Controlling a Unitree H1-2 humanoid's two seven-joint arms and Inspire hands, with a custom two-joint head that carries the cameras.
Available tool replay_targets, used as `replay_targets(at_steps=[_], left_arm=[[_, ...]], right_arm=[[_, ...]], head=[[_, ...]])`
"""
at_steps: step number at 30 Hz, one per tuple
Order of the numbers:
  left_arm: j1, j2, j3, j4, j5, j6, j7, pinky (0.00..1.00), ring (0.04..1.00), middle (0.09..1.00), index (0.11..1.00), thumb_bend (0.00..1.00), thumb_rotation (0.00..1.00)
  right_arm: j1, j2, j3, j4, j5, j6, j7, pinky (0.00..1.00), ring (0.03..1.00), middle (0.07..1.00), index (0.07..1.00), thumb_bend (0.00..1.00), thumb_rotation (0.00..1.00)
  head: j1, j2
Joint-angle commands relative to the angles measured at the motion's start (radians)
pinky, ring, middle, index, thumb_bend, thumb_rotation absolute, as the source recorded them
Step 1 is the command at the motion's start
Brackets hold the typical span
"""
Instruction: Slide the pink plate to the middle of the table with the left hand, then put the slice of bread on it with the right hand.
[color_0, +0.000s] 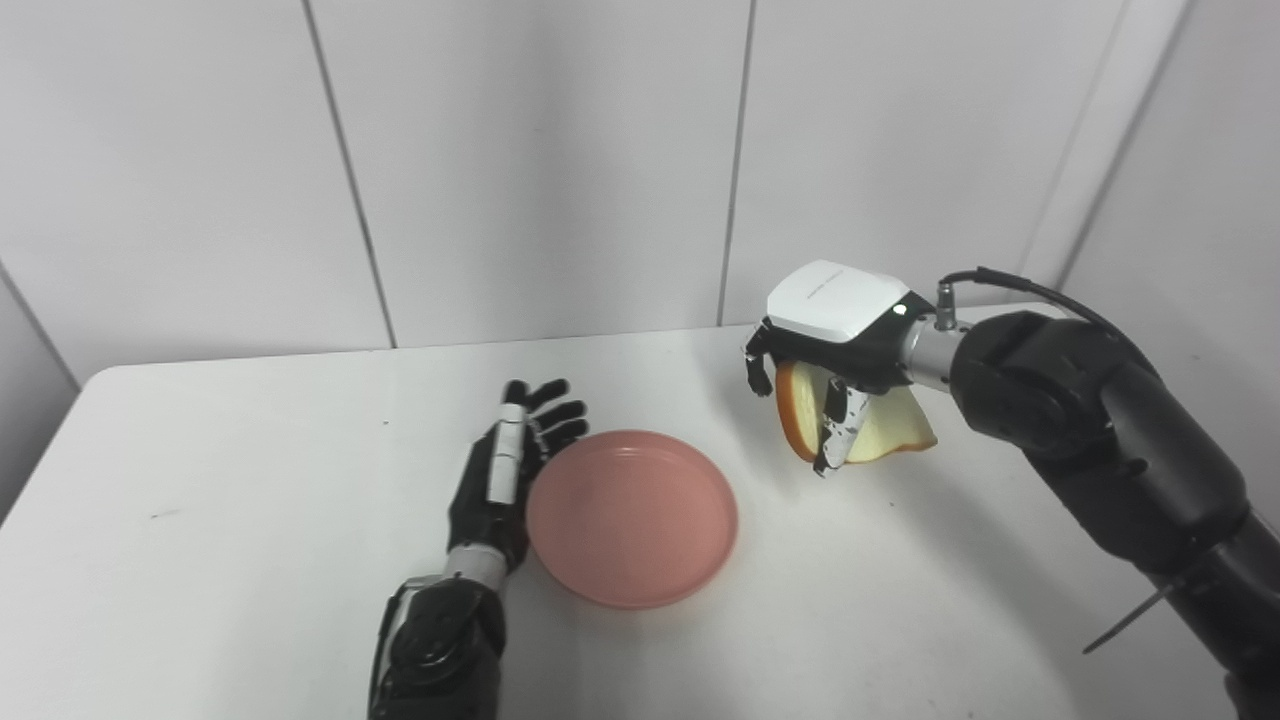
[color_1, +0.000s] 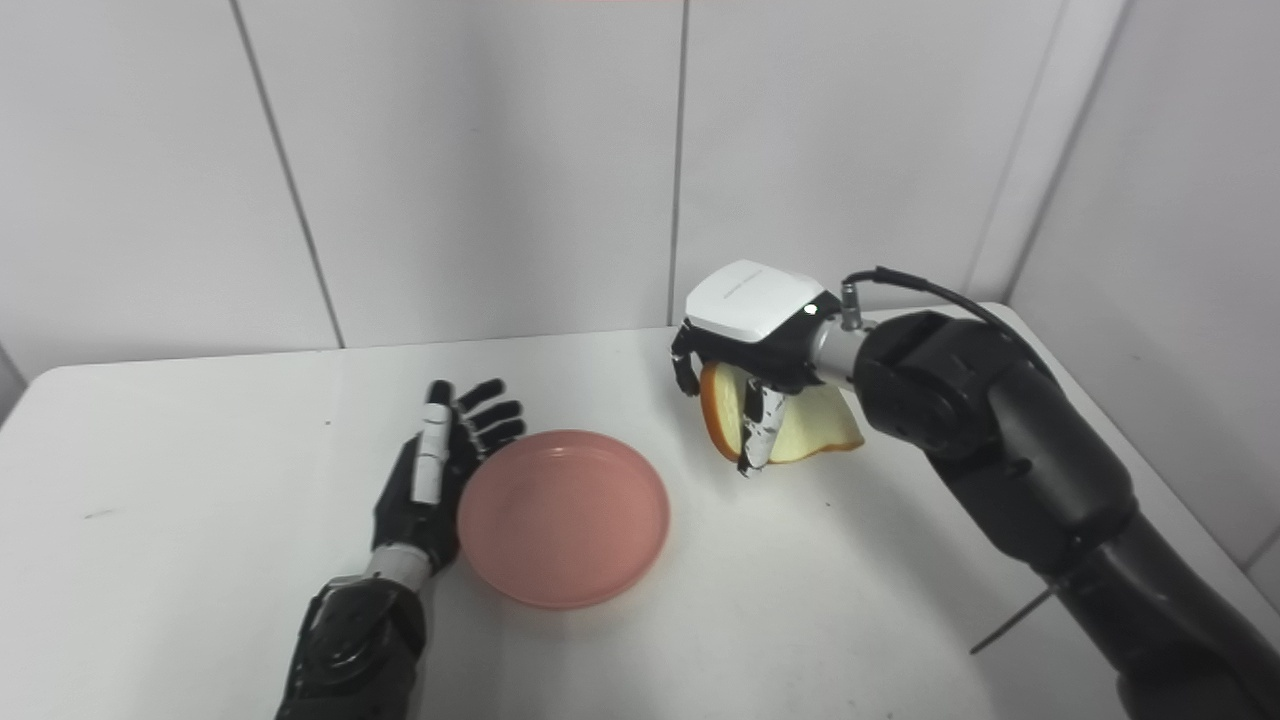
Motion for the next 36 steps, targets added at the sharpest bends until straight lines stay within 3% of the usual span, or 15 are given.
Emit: replay_targets(at_steps=[1, 4, 9, 12, 18, 23, 36], left_arm=[[0.053, -0.007, 0.001, 0.069, 0.004, 0.043, 0.015, 0.77, 0.726, 0.720, 0.714, 0.81, 0.90], [0.054, -0.009, 0.005, 0.081, 0.000, 0.029, 0.014, 0.78, 0.728, 0.721, 0.706, 0.82, 0.89], [0.052, -0.010, 0.005, 0.107, -0.002, 0.010, 0.009, 0.78, 0.735, 0.727, 0.727, 0.82, 0.90], [0.048, -0.014, 0.009, 0.122, -0.011, -0.001, 0.005, 0.77, 0.732, 0.709, 0.718, 0.82, 0.89], [0.045, -0.019, 0.011, 0.129, -0.010, -0.014, 0.005, 0.78, 0.722, 0.700, 0.719, 0.83, 0.88], [0.049, -0.022, 0.017, 0.122, -0.014, -0.007, 0.006, 0.76, 0.711, 0.687, 0.718, 0.83, 0.88], [0.042, -0.025, 0.012, 0.132, -0.003, -0.004, 0.007, 0.78, 0.724, 0.715, 0.694, 0.83, 0.88]], right_arm=[[-0.067, 0.023, -0.011, 0.012, 0.010, -0.047, -0.062, 0.33, 0.415, 0.462, 0.500, 0.53, 0.00], [-0.077, 0.065, 0.006, 0.040, -0.007, -0.077, -0.093, 0.28, 0.371, 0.440, 0.501, 0.53, 0.00], [-0.086, 0.121, 0.029, 0.041, -0.026, -0.056, -0.082, 0.41, 0.496, 0.516, 0.461, 0.53, 0.00], [-0.088, 0.153, 0.036, 0.040, -0.032, -0.048, -0.079, 0.34, 0.417, 0.472, 0.491, 0.53, 0.00], [-0.082, 0.203, 0.039, 0.048, -0.035, -0.040, -0.091, 0.37, 0.451, 0.502, 0.470, 0.53, 0.00], [-0.075, 0.235, 0.042, 0.076, -0.019, -0.044, -0.094, 0.31, 0.389, 0.455, 0.502, 0.53, 0.00], [-0.046, 0.270, 0.068, 0.156, 0.003, -0.131, -0.193, 0.34, 0.411, 0.467, 0.496, 0.53, 0.00]], head=[[0.001, 0.001], [0.011, -0.012], [0.018, -0.024], [0.026, -0.024], [0.033, -0.017], [0.034, -0.009], [0.045, -0.002]])
